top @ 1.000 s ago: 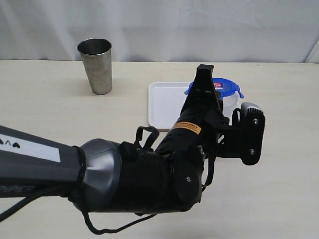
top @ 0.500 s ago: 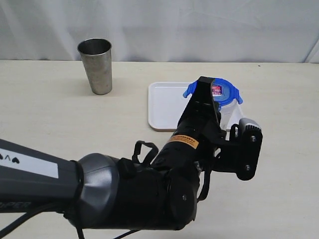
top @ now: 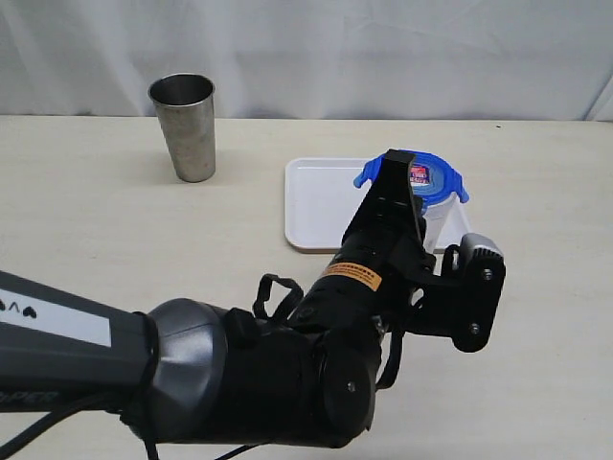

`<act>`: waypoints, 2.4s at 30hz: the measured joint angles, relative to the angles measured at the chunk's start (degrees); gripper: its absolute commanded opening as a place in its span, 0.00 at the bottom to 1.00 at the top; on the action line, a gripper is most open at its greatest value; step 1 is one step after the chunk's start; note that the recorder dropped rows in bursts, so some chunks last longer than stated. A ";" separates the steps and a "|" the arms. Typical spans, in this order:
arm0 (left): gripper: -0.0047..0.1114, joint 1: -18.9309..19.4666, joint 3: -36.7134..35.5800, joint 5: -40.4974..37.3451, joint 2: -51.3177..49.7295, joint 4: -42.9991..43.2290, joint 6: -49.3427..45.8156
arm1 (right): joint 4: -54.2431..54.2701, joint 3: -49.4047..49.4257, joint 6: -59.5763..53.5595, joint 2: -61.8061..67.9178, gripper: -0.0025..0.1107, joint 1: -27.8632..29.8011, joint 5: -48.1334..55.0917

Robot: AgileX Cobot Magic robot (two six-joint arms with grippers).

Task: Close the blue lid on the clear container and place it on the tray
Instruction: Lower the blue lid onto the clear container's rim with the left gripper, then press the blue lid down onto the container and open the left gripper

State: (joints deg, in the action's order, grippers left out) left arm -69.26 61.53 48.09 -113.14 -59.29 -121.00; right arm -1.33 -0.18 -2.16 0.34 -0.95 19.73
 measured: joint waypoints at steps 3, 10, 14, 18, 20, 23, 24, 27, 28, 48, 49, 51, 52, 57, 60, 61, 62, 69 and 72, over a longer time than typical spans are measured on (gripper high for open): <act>0.04 0.00 0.00 0.00 0.00 0.10 0.00 | 0.00 0.00 0.00 0.00 0.06 0.00 0.00; 0.04 0.00 0.00 0.00 0.00 0.36 0.00 | 0.00 0.00 0.00 0.00 0.06 0.00 0.00; 0.04 0.00 0.00 0.00 0.00 1.11 0.00 | 0.00 0.00 0.00 0.00 0.06 0.00 0.00; 0.04 -0.03 0.00 0.00 0.00 1.70 0.00 | 0.00 0.00 0.00 0.00 0.06 0.00 0.00; 0.04 -0.03 0.00 0.00 0.00 1.68 0.00 | 0.00 0.00 0.00 0.00 0.06 0.00 0.00; 0.04 -0.13 0.00 0.00 0.00 1.68 0.00 | 0.00 0.00 0.00 0.00 0.06 0.00 0.00; 0.04 -0.24 0.00 0.00 0.00 1.68 0.00 | 0.00 0.00 0.00 0.00 0.06 0.00 0.00; 0.04 -0.84 0.00 0.00 0.00 1.68 0.00 | 0.00 0.00 0.00 0.00 0.06 0.00 0.00; 0.04 -1.11 0.00 0.00 0.00 1.68 0.00 | 0.00 0.00 0.00 0.00 0.06 0.00 0.00; 0.04 -1.47 0.00 0.09 0.00 -0.35 0.00 | 0.00 0.00 0.00 0.00 0.06 0.00 0.00; 0.04 -1.47 0.00 0.09 0.00 -0.58 0.00 | 0.00 0.00 0.00 0.00 0.06 0.00 0.00; 0.04 -1.47 0.00 0.09 0.00 -1.07 0.00 | 0.00 0.00 0.00 0.00 0.06 0.00 0.00; 0.04 -1.47 0.00 0.09 0.00 -1.16 0.00 | 0.00 0.00 0.00 0.00 0.06 0.00 0.00; 0.04 -1.47 0.00 0.24 0.00 -1.53 0.00 | 0.00 0.00 0.00 0.00 0.06 0.00 0.00; 0.04 -1.59 0.00 0.24 0.00 -1.75 0.00 | 0.00 0.00 0.00 0.00 0.06 0.00 0.00; 0.04 -1.59 0.00 0.24 0.00 -1.76 0.00 | 0.00 0.00 0.00 0.00 0.06 0.00 0.00; 0.04 -1.59 0.00 0.24 0.00 -1.76 0.00 | 0.00 0.00 0.00 0.00 0.06 0.00 0.00; 0.04 -1.59 0.00 -0.49 0.00 -1.76 0.00 | 0.00 0.00 0.00 0.00 0.06 0.00 0.00; 0.04 -1.59 0.00 -1.71 0.00 -1.76 0.00 | 0.00 0.00 0.00 0.00 0.06 0.00 0.00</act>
State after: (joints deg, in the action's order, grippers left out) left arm -70.86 61.53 46.38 -113.14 -61.04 -121.00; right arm -1.33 -0.18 -2.16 0.34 -0.95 19.73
